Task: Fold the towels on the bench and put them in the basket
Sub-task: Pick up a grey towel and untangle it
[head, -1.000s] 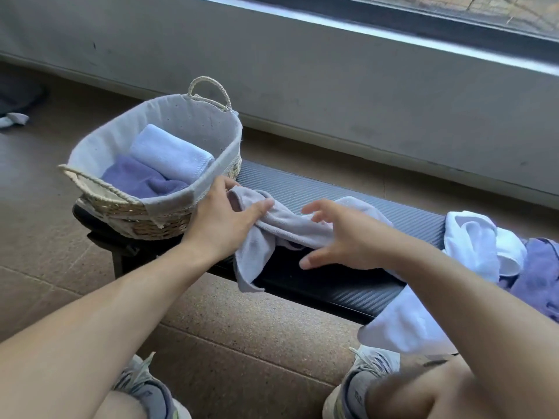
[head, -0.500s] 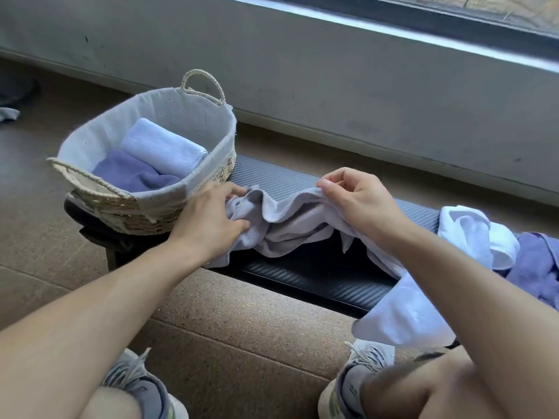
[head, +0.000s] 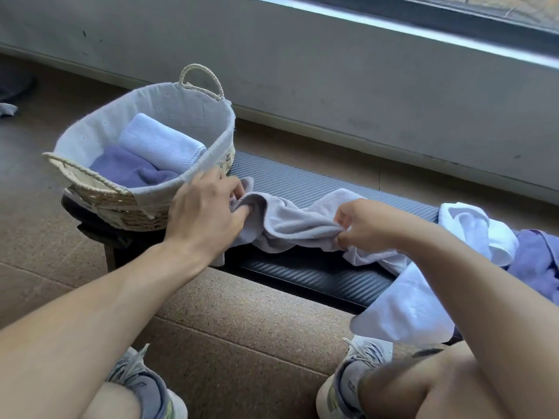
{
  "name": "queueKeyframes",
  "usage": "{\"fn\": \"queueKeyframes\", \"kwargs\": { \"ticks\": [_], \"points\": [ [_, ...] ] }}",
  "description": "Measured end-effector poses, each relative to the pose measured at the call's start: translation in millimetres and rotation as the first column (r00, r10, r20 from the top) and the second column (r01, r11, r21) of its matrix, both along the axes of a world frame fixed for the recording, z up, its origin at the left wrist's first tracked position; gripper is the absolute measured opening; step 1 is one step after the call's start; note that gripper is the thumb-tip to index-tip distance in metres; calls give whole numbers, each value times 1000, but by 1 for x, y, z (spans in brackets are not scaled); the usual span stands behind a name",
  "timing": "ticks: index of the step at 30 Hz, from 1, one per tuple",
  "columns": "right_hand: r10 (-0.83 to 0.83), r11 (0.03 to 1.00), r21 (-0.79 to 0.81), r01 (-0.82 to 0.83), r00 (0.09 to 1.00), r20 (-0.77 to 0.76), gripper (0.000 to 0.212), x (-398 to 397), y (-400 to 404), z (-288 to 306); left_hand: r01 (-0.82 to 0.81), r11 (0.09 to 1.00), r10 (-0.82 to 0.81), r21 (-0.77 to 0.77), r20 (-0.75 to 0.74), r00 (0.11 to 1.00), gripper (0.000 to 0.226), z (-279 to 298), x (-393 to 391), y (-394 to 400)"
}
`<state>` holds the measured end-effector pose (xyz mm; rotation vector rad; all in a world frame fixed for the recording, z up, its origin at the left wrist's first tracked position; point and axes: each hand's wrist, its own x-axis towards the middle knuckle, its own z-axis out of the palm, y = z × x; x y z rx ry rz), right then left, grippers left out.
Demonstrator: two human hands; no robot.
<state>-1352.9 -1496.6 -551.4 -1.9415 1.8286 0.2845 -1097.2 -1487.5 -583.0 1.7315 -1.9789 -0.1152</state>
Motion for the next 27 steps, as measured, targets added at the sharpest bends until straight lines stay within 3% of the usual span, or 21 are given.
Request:
{"fn": "queueKeyframes", "kwargs": {
  "ticks": [3,4,6,8,10,12,14,15,18,20,22,24,27],
  "points": [
    [-120,984,-90,152,949,292,9,-1,-3,3,112,971,-155,-213,-199,968,9,6,-4,1],
    [-183,972,-45,229,868,462,9,1,-2,5,146,958,-211,-248,-263,941,11,8,-6,2],
    [-308,942,150,301,595,742,8,8,3,10,152,968,-227,-201,-433,872,7,11,-10,5],
    [-381,914,290,284,355,854,5,17,6,12,133,989,-149,-69,-560,815,11,8,-15,8],
    [-390,906,321,275,251,886,5,25,7,12,128,992,-95,11,-603,792,14,4,-21,9],
    [-382,914,326,241,242,892,14,31,7,10,147,986,-62,77,-652,755,12,2,-26,11],
    [-369,927,329,180,275,888,36,35,6,9,195,966,-21,170,-698,716,8,3,-30,12],
    [-367,929,337,152,267,891,48,37,5,8,228,949,-5,218,-712,702,18,2,-30,12],
    [-401,914,386,122,140,905,72,39,2,6,326,899,-13,292,-727,687,49,-2,-25,11],
    [-433,899,428,94,35,901,75,39,0,5,345,885,-34,313,-694,719,59,-6,-24,9],
    [-455,888,456,63,-34,890,73,41,0,6,325,892,-48,315,-649,760,52,-7,-26,9],
    [-438,896,440,59,-45,898,73,44,2,8,289,914,-39,286,-646,763,43,-8,-28,9],
    [-366,929,365,63,9,931,78,48,7,7,244,922,66,301,-743,666,32,-5,-29,8]
  ]
}}
